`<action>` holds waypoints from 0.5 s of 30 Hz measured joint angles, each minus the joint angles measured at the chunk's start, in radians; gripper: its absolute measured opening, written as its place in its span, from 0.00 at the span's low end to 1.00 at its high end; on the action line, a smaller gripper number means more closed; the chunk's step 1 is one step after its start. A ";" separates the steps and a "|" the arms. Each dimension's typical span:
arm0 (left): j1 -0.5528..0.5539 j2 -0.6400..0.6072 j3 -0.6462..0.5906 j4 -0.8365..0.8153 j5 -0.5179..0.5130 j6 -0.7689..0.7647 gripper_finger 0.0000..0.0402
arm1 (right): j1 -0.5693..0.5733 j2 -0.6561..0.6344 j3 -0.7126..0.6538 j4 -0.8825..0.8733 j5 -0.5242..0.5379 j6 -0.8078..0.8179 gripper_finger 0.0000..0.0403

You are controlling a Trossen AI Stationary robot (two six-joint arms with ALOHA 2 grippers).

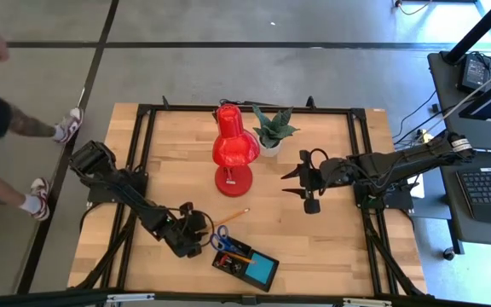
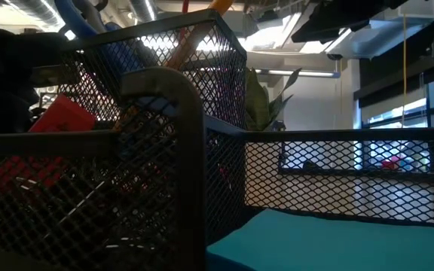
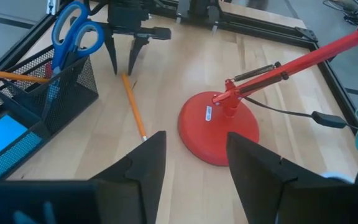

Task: Pick and place office supplies into organizer
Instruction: Put the orange pencil into the black desk organizer

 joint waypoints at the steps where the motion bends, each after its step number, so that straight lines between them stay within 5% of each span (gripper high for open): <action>1: 0.000 0.000 0.000 -0.002 0.002 -0.009 0.29 | 0.000 0.000 0.000 0.000 0.000 -0.001 0.43; 15: -0.006 -0.001 -0.001 -0.012 0.028 -0.066 0.28 | 0.000 0.000 0.000 0.000 0.000 -0.001 0.43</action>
